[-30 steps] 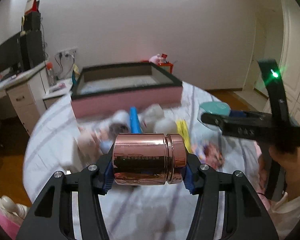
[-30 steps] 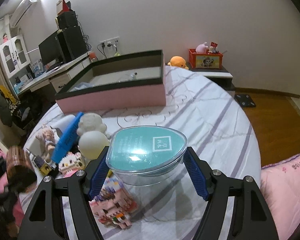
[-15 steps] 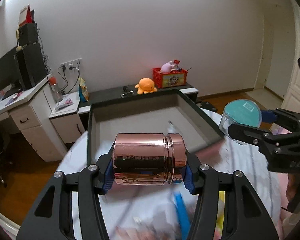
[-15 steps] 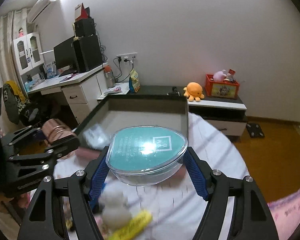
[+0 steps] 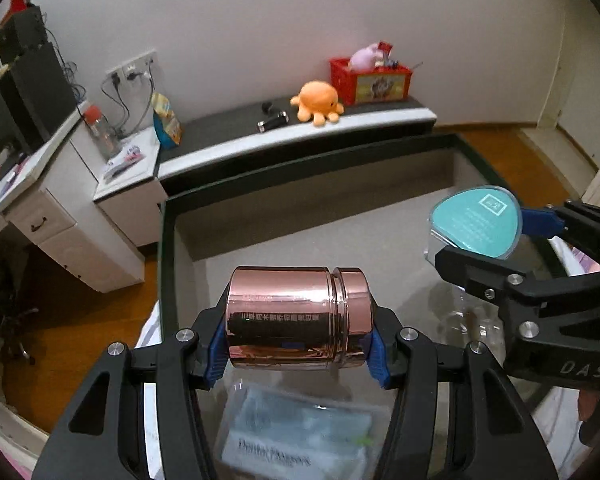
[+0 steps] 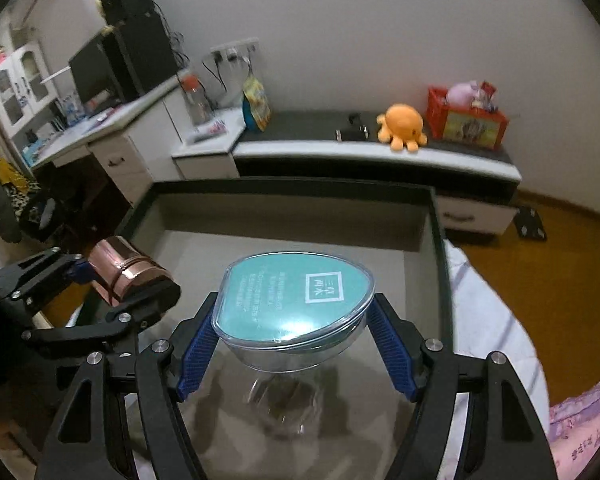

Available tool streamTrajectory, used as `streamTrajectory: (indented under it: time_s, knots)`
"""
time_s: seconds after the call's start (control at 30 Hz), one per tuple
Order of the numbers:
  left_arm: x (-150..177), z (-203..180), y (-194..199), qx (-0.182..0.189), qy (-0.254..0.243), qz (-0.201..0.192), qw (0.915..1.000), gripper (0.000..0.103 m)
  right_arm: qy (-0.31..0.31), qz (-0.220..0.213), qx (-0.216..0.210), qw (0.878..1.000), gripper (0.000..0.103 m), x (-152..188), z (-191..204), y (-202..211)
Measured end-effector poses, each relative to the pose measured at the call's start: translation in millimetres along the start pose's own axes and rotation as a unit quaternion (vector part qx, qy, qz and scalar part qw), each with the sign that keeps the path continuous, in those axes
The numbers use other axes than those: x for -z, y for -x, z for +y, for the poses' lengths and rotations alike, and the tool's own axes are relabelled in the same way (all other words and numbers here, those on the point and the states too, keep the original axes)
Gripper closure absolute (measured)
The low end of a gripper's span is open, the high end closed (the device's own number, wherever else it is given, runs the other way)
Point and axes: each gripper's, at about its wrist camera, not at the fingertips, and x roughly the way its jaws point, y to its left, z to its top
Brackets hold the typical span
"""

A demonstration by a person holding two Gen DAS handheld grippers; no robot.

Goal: Organize rigid objects
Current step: 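Lower both held items into the pink tray and open both grippers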

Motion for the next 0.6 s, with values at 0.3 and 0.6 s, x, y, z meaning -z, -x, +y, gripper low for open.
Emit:
streamTrajectory:
  time_s: [0.3, 0.6]
  knots:
    - [-6.2, 5.0, -12.4, -0.042, -0.01, 0.001, 0.9991, 0.035, -0.013, 0.031, 0.01, 0.999, 0.029, -10.3, -12.3, -31.2]
    - [-1.3, 11.3, 35.2, -0.067, 0.003, -0.075, 0.9949, 0.003, -0.025, -0.032, 0.0, 0.999, 0.024, -10.9, -8.3, 9.7]
